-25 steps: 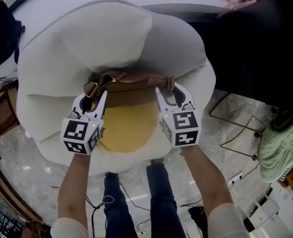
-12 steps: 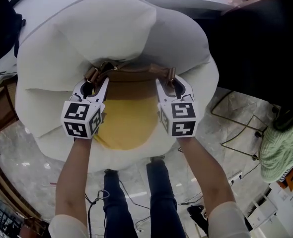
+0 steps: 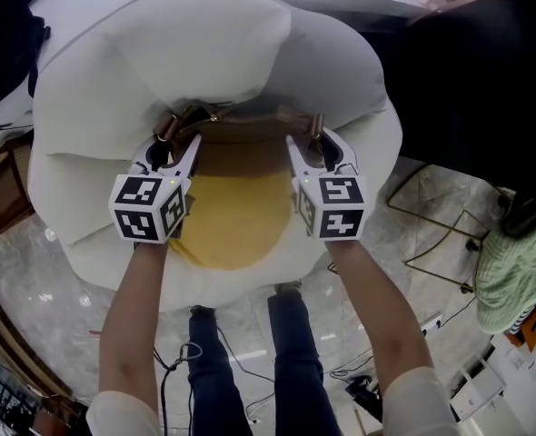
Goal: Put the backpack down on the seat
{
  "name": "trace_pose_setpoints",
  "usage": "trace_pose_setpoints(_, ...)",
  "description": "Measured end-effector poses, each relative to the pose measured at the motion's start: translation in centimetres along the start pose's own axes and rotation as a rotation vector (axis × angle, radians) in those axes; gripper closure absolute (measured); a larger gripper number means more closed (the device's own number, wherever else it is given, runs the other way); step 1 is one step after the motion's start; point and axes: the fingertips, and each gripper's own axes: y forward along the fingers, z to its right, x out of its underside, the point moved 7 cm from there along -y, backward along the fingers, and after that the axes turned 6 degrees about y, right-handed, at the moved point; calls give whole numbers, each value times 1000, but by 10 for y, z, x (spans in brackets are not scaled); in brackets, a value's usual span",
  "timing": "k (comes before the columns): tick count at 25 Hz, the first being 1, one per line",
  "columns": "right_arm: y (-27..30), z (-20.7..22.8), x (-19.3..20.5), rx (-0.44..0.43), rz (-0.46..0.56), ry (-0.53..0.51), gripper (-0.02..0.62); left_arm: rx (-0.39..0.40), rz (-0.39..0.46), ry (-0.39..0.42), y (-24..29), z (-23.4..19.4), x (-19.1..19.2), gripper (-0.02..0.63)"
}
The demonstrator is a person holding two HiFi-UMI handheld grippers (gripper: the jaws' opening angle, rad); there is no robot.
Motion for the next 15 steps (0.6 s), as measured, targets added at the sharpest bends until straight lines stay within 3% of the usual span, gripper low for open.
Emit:
trace_pose_setpoints(6,-7,-2,1,1,-5,28,371,12,25,-13,-10,3,5,370)
trace_pose_setpoints(15,-50,0,-11,43,88,68,373,-4,91,-45,-55,4,3,374)
